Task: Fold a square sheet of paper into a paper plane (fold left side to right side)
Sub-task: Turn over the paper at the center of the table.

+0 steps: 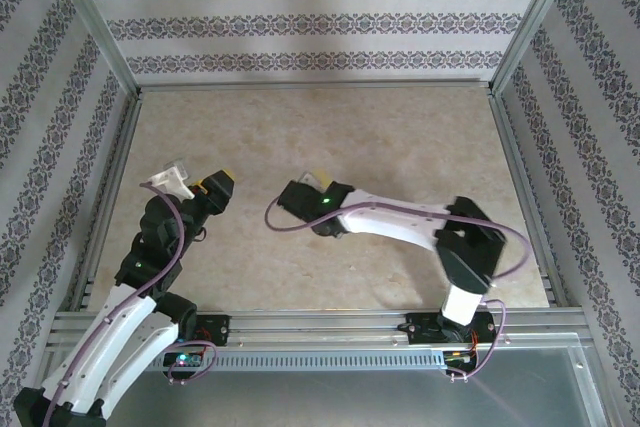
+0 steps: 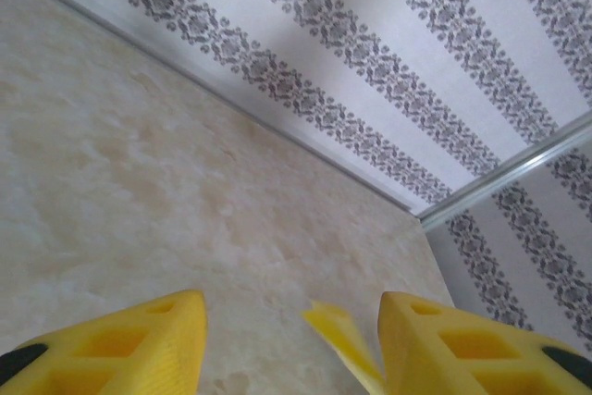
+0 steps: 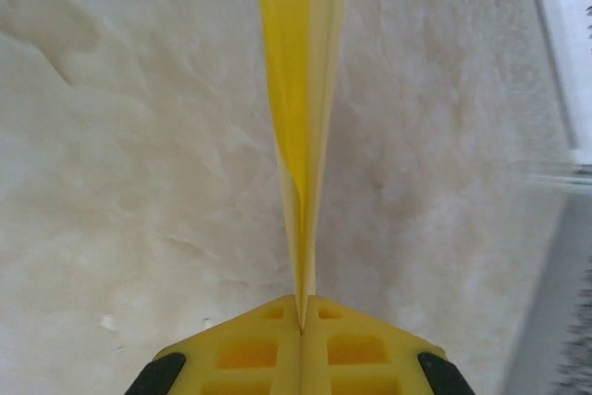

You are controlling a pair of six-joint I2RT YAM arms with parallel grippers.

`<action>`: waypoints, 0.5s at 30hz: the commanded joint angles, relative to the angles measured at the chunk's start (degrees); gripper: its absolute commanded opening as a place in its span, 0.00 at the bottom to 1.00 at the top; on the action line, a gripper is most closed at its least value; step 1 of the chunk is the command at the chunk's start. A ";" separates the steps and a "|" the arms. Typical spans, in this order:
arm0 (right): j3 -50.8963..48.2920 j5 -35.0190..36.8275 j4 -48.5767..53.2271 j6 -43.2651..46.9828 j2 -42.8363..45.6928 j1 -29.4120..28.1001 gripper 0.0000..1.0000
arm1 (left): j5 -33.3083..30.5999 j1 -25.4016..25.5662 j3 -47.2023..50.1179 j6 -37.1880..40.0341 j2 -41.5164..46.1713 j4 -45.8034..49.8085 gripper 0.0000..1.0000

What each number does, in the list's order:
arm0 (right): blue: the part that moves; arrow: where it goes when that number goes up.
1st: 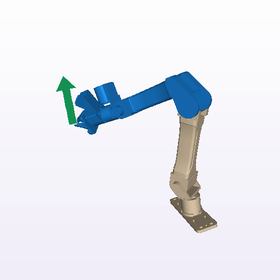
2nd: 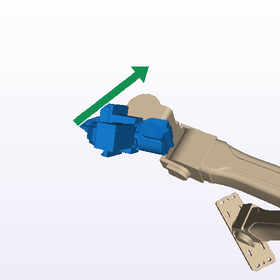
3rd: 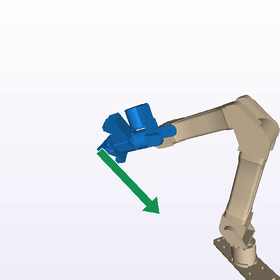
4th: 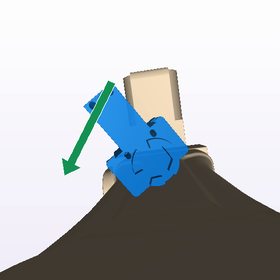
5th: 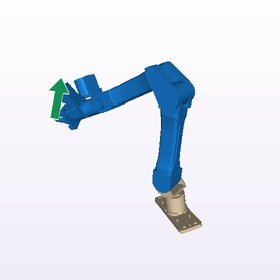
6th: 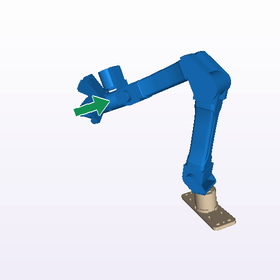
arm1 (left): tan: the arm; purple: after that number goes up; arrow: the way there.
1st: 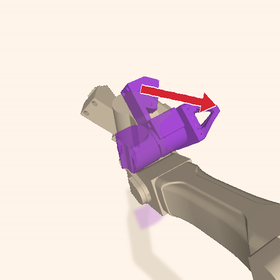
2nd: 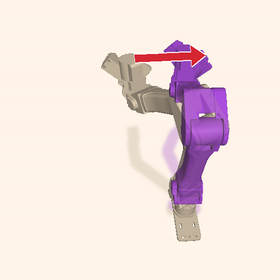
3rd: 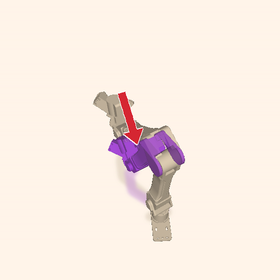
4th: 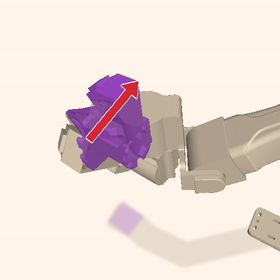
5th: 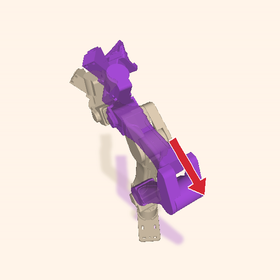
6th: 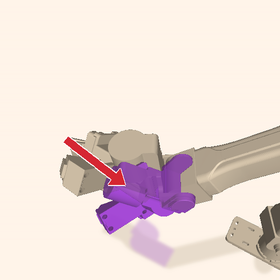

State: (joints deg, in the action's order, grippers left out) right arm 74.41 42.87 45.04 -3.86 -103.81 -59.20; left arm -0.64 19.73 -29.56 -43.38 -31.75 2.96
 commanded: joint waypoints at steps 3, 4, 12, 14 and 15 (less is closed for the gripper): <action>4.68 15.22 8.53 5.07 -12.65 -3.64 0.00 | -2.45 -0.84 0.16 -0.20 -0.12 1.61 0.53; 5.24 15.34 8.98 5.18 -14.63 -4.09 0.00 | -2.26 -0.88 0.12 -0.30 -0.31 1.37 0.52; 6.66 5.29 8.93 5.00 -19.24 -5.76 0.09 | -1.13 -0.92 0.56 -0.71 -1.64 0.02 0.53; 6.89 1.98 8.94 4.98 -19.61 -5.74 0.14 | -0.78 -0.97 0.61 -0.81 -2.00 -0.19 0.53; 7.02 0.45 8.93 4.79 -19.50 -5.69 0.16 | -0.68 -0.92 0.69 -0.83 -2.09 -0.31 0.53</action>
State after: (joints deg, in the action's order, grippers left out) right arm 80.07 47.99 52.14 0.67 -122.56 -64.66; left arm -1.72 19.64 -29.47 -43.55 -33.87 3.46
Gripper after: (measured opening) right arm 0.147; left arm 0.527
